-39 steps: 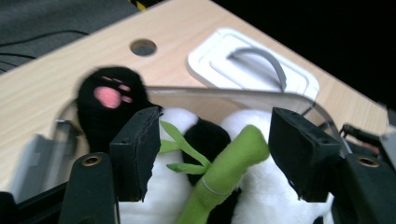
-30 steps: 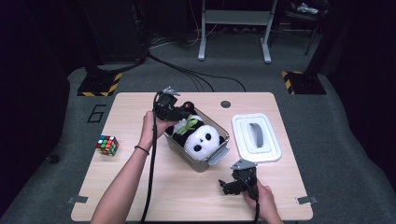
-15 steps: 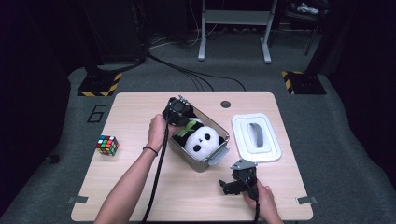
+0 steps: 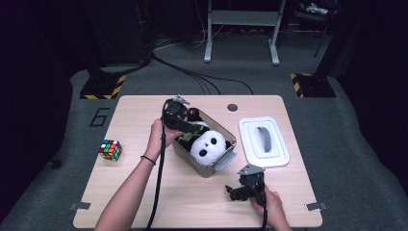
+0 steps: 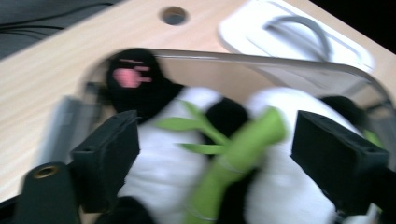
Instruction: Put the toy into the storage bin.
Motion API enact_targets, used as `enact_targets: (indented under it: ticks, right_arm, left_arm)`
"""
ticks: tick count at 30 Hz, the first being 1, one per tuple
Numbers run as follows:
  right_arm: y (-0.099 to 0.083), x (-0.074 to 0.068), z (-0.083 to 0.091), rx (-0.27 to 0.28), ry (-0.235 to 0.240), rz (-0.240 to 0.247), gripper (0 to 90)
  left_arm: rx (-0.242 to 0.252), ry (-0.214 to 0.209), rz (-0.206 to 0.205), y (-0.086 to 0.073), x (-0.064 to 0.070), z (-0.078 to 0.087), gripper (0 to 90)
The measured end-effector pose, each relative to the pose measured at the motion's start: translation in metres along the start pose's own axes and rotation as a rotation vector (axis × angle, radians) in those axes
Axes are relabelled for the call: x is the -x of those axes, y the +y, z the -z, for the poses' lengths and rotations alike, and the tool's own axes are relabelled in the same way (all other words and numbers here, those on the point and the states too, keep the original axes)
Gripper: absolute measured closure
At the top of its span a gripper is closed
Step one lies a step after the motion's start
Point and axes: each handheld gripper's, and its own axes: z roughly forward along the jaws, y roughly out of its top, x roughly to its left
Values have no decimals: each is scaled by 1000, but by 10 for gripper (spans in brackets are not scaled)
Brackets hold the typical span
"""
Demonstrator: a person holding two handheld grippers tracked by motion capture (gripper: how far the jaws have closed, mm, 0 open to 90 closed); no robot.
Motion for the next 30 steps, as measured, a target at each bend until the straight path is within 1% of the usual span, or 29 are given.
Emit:
enact_targets:
  ticks: [2, 3, 4, 5, 6, 7, 9, 11, 12, 14, 16, 18, 23, 24, 26, 27, 28, 29, 30]
  right_arm:
    - [0, 0, 0, 0, 0, 0, 0]
    - [0, 1, 0, -3, 2, 10, 0]
    - [0, 0, 0, 0, 0, 0, 0]
    - [0, 0, 0, 0, 0, 0, 0]
    - [0, 0, 0, 0, 0, 0, 0]
    - [0, 0, 0, 0, 1, 0, 0]
    - [0, 0, 0, 0, 2, 0, 0]
    - [0, 0, 0, -1, 2, 0, 0]
    - [0, 0, 0, -1, 2, 1, 0]
    - [0, 1, 0, -4, 4, 11, 0]
    - [0, 1, 0, -4, 6, 12, 0]
    - [0, 1, 0, -4, 6, 11, 0]
    - [0, 0, 0, -1, 1, 0, 0]
    - [0, 0, 0, -1, 1, 0, 0]
    - [0, 1, 0, -3, 3, 7, 0]
    - [0, 0, 0, 0, 0, 0, 0]
    - [0, 1, 0, -6, 4, 18, 0]
    - [0, 0, 0, 0, 0, 1, 0]
    - [0, 0, 0, 0, 0, 0, 0]
  left_arm:
    - [-44, -26, -27, 1, 9, -8, 108]
    - [-66, -37, -44, 2, 14, -12, 85]
    - [-88, -40, -58, 3, 18, -17, 82]
    - [-109, -29, -78, 3, 22, -21, 82]
    - [-133, -5, -90, 3, 26, -25, 69]
    - [-143, 25, -100, 3, 30, -30, 61]
    - [-157, 45, -98, 3, 33, -33, 55]
    - [-188, 67, -110, 3, 36, -38, 51]
    - [-205, 87, -117, 1, 38, -42, 47]
    - [-234, 99, -135, 0, 42, -49, 41]
    - [-232, 106, -140, -1, 44, -52, 32]
    - [-221, 98, -142, -1, 43, -50, 28]
    - [-153, 72, -125, -4, 39, -37, 44]
    - [-144, 68, -129, -4, 39, -35, 46]
    - [-111, 54, -111, -5, 37, -29, 47]
    - [-99, 51, -107, -6, 36, -25, 47]
    - [-83, 48, -101, -7, 35, -21, 47]
    - [-75, 46, -101, -7, 34, -18, 46]
    - [-62, 46, -97, -8, 32, -15, 45]
